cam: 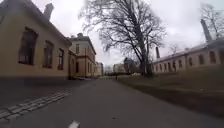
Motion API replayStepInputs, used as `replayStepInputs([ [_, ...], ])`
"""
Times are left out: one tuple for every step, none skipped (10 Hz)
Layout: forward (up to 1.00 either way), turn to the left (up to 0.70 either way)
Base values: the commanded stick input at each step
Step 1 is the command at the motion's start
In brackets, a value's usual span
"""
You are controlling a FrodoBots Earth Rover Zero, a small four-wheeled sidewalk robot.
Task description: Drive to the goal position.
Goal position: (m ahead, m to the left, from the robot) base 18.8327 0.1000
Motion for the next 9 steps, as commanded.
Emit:
replayStepInputs([
  [1.00, 0.01],
  [1.00, 0.01],
  [1.00, 0.01],
  [1.00, 0.01],
  [1.00, 0.01],
  [1.00, 0.01],
  [1.00, 0.01],
  [1.00, 0.01],
  [1.00, 0.01],
])
